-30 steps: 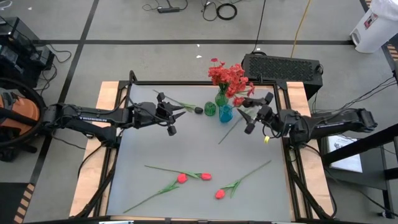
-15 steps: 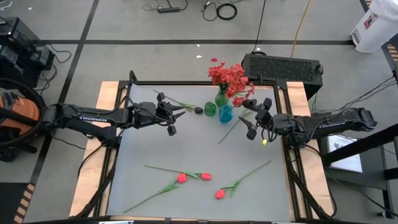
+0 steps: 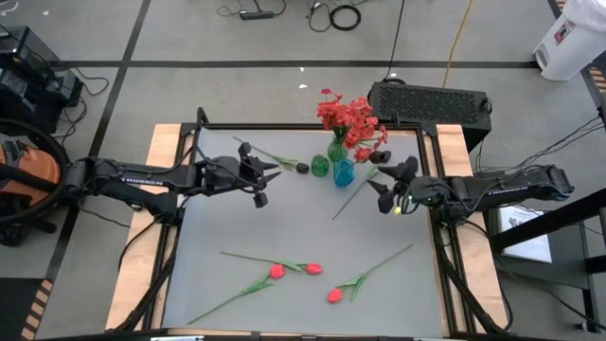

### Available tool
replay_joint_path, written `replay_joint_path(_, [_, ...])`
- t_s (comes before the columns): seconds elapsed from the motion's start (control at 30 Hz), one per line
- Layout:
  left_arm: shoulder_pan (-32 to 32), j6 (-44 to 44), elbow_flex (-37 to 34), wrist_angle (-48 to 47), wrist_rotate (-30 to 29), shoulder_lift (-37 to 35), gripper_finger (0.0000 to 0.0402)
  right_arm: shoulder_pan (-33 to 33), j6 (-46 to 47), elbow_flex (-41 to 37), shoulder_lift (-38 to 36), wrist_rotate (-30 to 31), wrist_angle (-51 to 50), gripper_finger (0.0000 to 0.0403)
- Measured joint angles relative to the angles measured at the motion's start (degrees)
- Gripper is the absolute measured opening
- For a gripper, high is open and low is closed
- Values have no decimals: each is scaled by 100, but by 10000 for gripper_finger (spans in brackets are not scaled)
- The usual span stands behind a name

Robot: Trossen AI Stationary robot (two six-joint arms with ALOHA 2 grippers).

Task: Sort flowers into vase by color
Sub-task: Put the right black flower into the blue vase

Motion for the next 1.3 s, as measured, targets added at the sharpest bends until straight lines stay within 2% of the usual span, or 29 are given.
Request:
replay_joint_path(0.27, [0,4,0,-115,33,0,102,-115,2188,0,2,15,-418,245])
replay_joint_path(0.47, [0,6,0,-120,240,0,102,-458,3155,0,0,-170,-1028,228])
replay_joint_path(0.6, [0,13,0,-117,337,0,102,-868,3582,0,1,-617,-1469,224])
replay_joint_path(0.97, [0,17,0,-234,442,0,102,-2190,4327,0,59,-2116,-1503,224])
replay_joint_path(1.3, [0,32,0,-482,440,0,102,-2980,5012,0,573,-2762,-1487,224])
